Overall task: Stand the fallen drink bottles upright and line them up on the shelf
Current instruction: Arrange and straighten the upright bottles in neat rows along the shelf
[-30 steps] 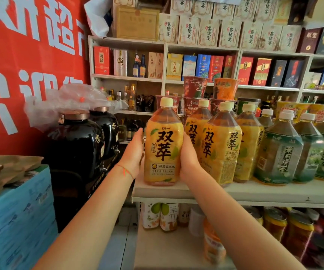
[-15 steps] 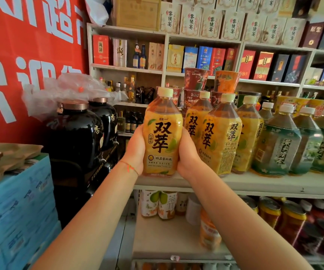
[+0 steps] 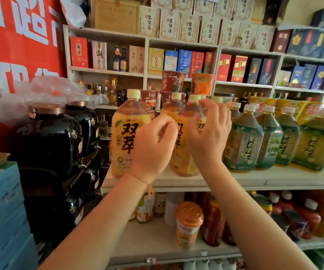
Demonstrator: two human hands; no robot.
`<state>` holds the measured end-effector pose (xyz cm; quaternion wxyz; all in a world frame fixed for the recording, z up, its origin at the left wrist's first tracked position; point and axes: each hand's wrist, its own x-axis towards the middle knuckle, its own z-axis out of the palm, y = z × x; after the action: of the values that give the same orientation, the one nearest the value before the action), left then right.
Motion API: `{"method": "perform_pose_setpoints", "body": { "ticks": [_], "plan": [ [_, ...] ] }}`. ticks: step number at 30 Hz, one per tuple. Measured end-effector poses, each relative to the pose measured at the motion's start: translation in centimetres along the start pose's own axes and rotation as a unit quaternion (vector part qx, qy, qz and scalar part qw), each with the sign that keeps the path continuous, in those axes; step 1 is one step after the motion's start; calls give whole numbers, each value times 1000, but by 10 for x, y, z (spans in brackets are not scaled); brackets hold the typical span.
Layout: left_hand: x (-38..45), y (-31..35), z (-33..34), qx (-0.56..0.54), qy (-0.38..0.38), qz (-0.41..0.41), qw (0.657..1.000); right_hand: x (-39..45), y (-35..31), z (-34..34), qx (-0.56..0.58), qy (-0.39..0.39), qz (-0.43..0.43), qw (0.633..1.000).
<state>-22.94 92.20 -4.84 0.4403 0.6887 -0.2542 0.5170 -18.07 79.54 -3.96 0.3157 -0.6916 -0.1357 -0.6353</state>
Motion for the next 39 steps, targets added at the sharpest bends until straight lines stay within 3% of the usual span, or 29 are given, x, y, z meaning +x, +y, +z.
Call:
{"method": "perform_pose_setpoints", "body": {
  "ticks": [3,5,11,15,19,22,26,34,36,39],
  "plan": [
    [1,-3,28,9,-48,-152,987,3,22,-2,-94,-202,106,969],
    [3,-11,41,-1,-64,-210,976,5,34,1,-108,-301,129,938],
    [-7,-31,55,45,-181,-171,967,19,57,1,37,-370,121,920],
    [-14,-33,63,55,-123,-163,977,23,60,-5,142,-404,125,895],
    [-23,-26,67,51,-80,-234,968,28,68,-14,195,-435,125,870],
    [-22,-20,59,83,-100,-266,955,31,72,-23,150,-413,73,895],
    [-23,-14,71,79,-151,-269,948,35,67,-35,67,-260,-13,963],
    [-27,-13,89,64,-162,-266,948,21,59,-38,-46,-226,14,973],
    [-27,-19,84,-15,-176,-287,942,20,55,-33,-74,-201,29,976],
    [-20,-34,83,-134,-116,-396,901,22,57,-29,-95,-187,29,977]
  ]
}}
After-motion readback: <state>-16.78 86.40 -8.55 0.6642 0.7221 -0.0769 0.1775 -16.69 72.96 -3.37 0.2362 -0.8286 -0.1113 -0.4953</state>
